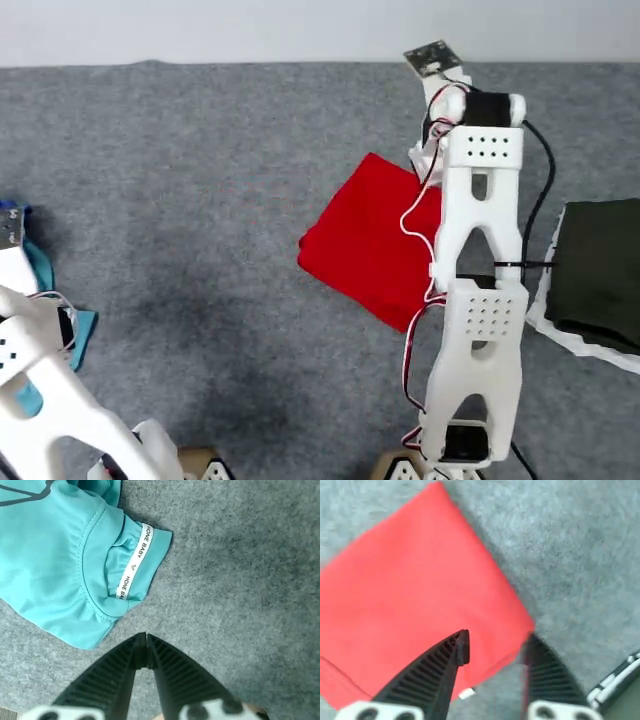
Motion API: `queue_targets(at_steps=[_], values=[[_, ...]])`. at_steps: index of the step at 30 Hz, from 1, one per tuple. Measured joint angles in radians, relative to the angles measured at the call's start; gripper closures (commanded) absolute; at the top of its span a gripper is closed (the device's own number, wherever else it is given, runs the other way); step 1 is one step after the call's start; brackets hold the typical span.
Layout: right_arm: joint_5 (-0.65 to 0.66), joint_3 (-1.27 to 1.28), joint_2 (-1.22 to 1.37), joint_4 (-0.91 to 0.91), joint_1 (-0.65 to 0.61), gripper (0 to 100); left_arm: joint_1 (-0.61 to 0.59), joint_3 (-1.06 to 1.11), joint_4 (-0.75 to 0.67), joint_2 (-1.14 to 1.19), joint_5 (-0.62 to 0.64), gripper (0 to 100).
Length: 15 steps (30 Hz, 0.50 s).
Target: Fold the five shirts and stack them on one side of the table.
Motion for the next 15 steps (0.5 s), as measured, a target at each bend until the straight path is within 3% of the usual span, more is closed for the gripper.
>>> queue_targets(at_steps=[5, 15], values=[[-0.055, 0.086, -0.009, 0.0, -0.089, 98.9, 0.0, 0.0, 0.0, 0.0, 0.0, 99], [-0.213, 0.52, -0.25, 0.0, -0.305, 98.9, 0.0, 0.0, 0.0, 0.0, 0.0, 99]])
